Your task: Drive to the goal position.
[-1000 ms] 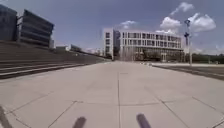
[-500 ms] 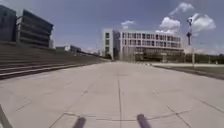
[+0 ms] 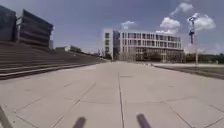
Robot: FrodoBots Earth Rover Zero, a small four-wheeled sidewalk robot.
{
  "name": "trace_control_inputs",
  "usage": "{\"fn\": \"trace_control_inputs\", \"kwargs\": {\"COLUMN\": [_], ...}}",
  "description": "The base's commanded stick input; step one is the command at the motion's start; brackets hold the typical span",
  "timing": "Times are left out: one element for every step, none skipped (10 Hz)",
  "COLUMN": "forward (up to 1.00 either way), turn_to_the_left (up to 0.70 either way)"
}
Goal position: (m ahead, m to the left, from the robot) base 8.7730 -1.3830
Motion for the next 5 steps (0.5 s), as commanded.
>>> {"fn": "trace_control_inputs", "kwargs": {"forward": [0.70, 0.70, 0.70, 0.70, 0.70], "turn_to_the_left": [0.00, 0.00, 0.00, 0.00, 0.00]}}
